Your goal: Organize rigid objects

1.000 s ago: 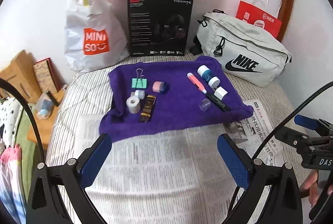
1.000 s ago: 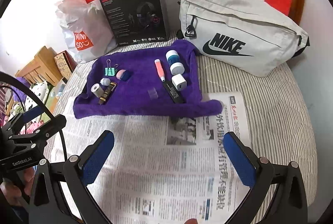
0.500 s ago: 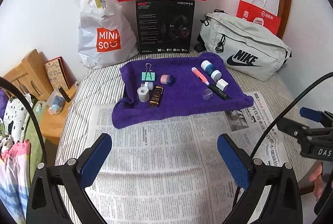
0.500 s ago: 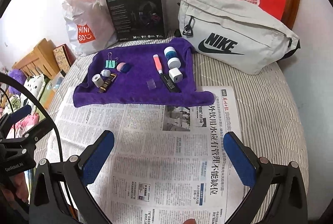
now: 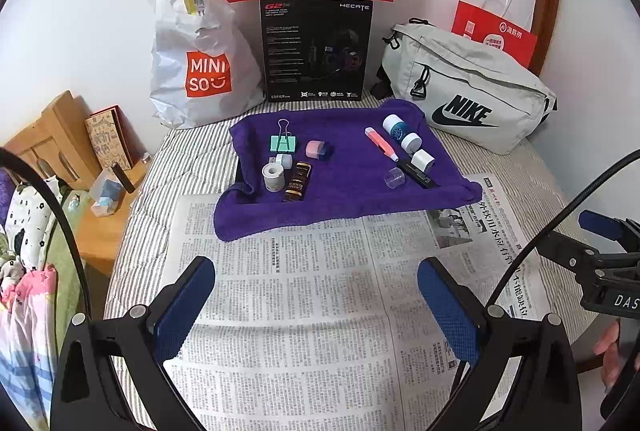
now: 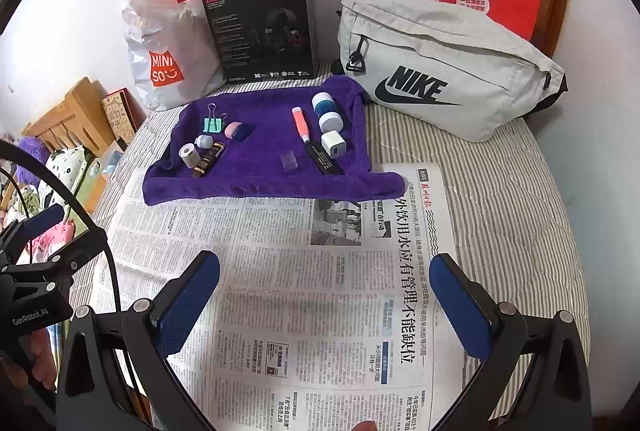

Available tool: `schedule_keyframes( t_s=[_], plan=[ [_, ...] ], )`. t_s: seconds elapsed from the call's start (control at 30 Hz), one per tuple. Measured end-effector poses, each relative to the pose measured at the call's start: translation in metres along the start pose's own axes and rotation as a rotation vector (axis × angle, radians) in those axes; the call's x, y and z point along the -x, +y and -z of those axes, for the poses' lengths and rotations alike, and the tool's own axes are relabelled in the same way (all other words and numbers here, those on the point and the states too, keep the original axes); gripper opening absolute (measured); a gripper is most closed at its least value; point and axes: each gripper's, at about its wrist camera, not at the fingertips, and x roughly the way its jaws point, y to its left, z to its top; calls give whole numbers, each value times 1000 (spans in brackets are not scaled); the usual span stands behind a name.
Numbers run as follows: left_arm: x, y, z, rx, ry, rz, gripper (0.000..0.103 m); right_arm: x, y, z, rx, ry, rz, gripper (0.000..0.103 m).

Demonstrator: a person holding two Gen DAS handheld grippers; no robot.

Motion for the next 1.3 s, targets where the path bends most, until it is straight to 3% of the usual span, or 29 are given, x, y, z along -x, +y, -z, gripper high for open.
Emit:
schedule_keyframes(
  t_s=[1.3],
  plan=[
    [0,5,3,1,14,0,103,7,5,4,9,-10,3,103]
  ],
)
